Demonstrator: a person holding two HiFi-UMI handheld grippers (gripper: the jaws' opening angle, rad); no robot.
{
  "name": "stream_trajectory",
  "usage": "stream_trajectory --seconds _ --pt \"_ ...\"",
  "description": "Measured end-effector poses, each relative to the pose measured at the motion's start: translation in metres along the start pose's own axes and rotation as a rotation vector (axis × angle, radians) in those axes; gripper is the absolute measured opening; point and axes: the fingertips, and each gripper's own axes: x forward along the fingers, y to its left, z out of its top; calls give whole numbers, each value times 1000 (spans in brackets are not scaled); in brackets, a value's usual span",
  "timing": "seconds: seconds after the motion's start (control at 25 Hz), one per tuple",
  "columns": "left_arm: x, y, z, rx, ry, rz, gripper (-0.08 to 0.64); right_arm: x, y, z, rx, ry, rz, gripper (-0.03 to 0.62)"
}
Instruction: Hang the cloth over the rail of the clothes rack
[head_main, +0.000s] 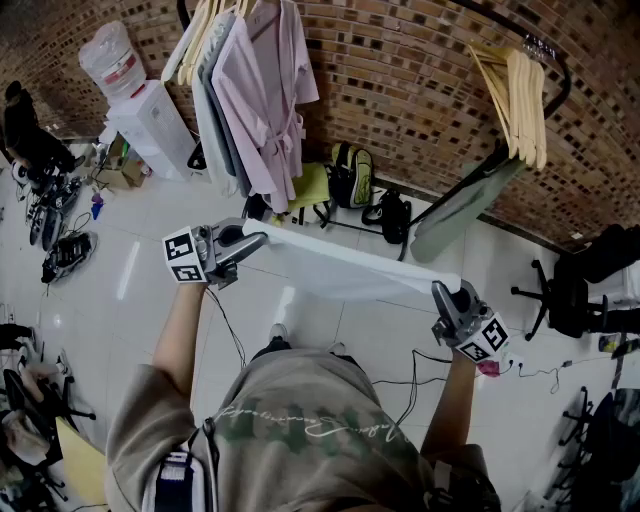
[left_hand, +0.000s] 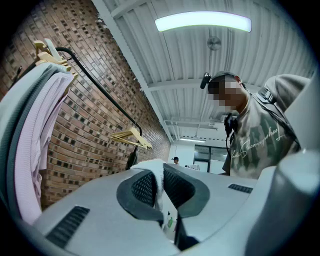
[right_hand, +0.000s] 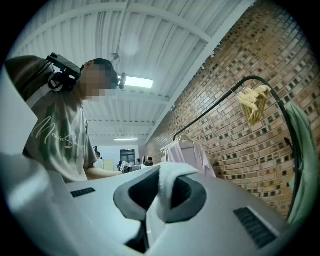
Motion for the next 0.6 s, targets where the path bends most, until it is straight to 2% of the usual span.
stream_trajectory --seconds 0.16,0.44,0.6 --pt "5 -1 -5 2 17 13 16 -6 -3 -2 9 9 20 20" --pt "23 -3 -13 3 -13 68 17 -20 -18 2 33 3 43 20" --pt "34 -1 -14 7 -35 74 17 -26 -27 7 43 -11 65 20"
